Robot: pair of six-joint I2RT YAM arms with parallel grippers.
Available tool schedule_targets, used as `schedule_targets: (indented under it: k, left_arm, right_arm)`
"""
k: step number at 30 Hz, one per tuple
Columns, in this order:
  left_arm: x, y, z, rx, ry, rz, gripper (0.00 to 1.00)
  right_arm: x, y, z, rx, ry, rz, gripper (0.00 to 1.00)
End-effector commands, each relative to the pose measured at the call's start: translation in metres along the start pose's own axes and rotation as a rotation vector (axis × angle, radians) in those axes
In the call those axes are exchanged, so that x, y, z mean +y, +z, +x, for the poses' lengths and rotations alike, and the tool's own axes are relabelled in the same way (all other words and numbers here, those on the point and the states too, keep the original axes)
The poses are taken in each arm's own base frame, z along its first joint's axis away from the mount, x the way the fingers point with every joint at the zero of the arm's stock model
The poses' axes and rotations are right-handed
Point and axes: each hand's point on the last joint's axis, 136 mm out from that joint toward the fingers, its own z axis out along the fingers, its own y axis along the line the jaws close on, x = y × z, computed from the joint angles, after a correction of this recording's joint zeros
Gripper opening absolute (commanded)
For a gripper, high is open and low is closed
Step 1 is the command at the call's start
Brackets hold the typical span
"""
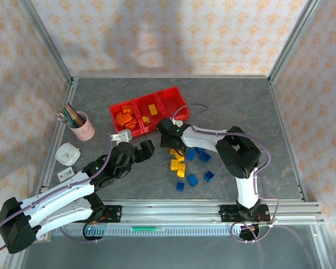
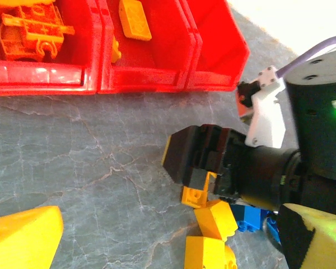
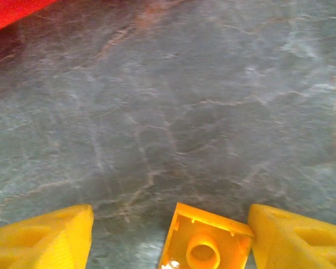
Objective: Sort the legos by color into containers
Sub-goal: Pick up the lego from the center of the table.
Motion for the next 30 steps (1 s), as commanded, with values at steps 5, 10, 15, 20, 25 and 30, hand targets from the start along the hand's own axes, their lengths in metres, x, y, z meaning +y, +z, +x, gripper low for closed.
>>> schedule_targets:
  k: [5, 10, 15, 20, 25, 30]
  left_arm:
    - [0.013, -0.012, -0.009, -0.055, -0.024, -0.044, 0.99]
    - [0.016, -0.013, -0.008, -0.053, -0.031, -0.048, 0.99]
    - [0.014, -0.013, -0.008, -0.052, -0.031, -0.043, 0.99]
    - [0.013, -0.013, -0.009, -0.053, -0.035, -0.038, 0.99]
    - [0.012, -0.013, -0.009, -0.053, -0.036, -0.036, 0.99]
    - [0.013, -0.013, -0.010, -0.057, -0.036, -0.039, 0.99]
  right_arm:
    - [0.014, -0.004, -0.004, -0.020, -0.056, 0.036, 0.68]
    - [-0.004, -0.004, 0.008, 0.001, -0.087, 0.077, 0.66]
    - [-0.010, -0.005, 0.021, 0.047, -0.143, 0.074, 0.60]
    - [-0.012, -0.002, 0.028, 0.082, -0.212, 0.075, 0.53]
    - [-0.009, 0.006, 0.028, 0.094, -0.254, 0.075, 0.46]
    - [0.001, 0.007, 0.021, 0.089, -0.277, 0.060, 0.39]
